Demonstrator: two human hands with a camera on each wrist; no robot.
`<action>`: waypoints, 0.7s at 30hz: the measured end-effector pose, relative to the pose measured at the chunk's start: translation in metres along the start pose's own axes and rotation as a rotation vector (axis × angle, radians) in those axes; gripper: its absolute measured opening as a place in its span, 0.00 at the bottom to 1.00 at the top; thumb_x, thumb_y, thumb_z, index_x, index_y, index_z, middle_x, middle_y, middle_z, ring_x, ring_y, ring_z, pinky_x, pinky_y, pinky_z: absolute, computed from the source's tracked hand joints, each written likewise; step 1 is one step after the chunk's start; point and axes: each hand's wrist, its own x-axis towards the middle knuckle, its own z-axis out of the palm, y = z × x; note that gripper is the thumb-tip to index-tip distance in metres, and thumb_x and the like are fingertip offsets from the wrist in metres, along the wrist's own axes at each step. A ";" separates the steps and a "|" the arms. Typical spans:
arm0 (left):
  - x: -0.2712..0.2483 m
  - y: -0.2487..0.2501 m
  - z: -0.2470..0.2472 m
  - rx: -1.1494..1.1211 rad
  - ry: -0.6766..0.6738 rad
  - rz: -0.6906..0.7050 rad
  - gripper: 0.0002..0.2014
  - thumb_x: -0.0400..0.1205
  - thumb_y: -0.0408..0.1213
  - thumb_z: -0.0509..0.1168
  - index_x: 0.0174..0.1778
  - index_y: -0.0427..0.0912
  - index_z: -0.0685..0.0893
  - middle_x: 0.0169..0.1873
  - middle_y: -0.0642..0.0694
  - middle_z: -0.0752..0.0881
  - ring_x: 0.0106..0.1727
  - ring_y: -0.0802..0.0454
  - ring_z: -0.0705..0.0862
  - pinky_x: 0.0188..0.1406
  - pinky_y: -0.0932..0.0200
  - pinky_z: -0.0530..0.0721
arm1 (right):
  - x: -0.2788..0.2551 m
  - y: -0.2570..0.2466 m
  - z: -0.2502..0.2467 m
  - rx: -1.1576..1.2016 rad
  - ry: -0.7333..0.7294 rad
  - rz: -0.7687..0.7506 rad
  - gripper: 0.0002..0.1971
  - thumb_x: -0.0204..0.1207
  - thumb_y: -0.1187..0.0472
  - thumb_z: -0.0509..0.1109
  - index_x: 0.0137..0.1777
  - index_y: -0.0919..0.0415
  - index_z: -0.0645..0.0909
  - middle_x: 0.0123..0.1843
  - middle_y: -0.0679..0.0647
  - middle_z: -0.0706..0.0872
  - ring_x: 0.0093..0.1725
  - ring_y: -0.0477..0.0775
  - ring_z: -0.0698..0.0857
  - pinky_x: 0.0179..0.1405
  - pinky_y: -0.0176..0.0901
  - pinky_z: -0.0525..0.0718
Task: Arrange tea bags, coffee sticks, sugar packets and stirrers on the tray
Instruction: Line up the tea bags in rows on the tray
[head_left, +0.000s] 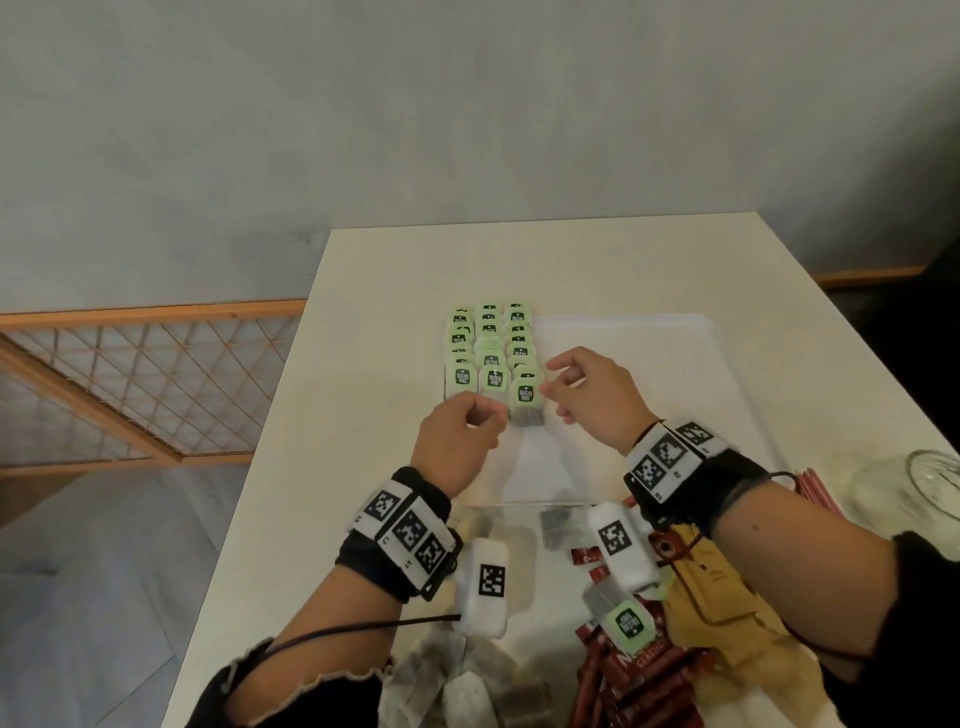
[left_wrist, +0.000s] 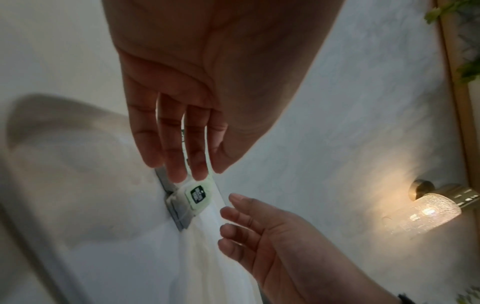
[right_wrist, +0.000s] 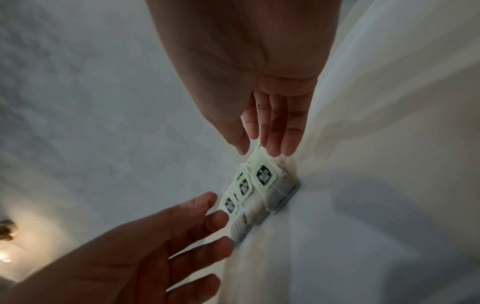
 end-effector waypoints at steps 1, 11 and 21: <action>-0.006 0.004 0.000 -0.003 -0.016 0.012 0.04 0.81 0.36 0.68 0.48 0.43 0.87 0.40 0.50 0.88 0.42 0.48 0.89 0.43 0.57 0.83 | -0.007 -0.006 -0.005 0.001 0.003 -0.018 0.12 0.76 0.61 0.75 0.57 0.59 0.81 0.41 0.51 0.85 0.33 0.53 0.86 0.35 0.43 0.88; -0.083 0.025 -0.005 0.228 -0.184 0.131 0.04 0.80 0.41 0.71 0.48 0.50 0.86 0.44 0.51 0.88 0.42 0.53 0.86 0.40 0.58 0.81 | -0.114 -0.020 -0.029 -0.054 -0.183 -0.131 0.13 0.77 0.59 0.73 0.60 0.52 0.80 0.44 0.50 0.86 0.38 0.53 0.88 0.44 0.48 0.88; -0.158 0.013 -0.003 0.756 -0.430 0.218 0.18 0.76 0.49 0.74 0.60 0.51 0.81 0.57 0.52 0.78 0.55 0.53 0.79 0.52 0.58 0.76 | -0.196 0.015 -0.021 -0.252 -0.503 -0.168 0.19 0.61 0.50 0.85 0.50 0.47 0.85 0.45 0.45 0.87 0.36 0.34 0.81 0.37 0.27 0.79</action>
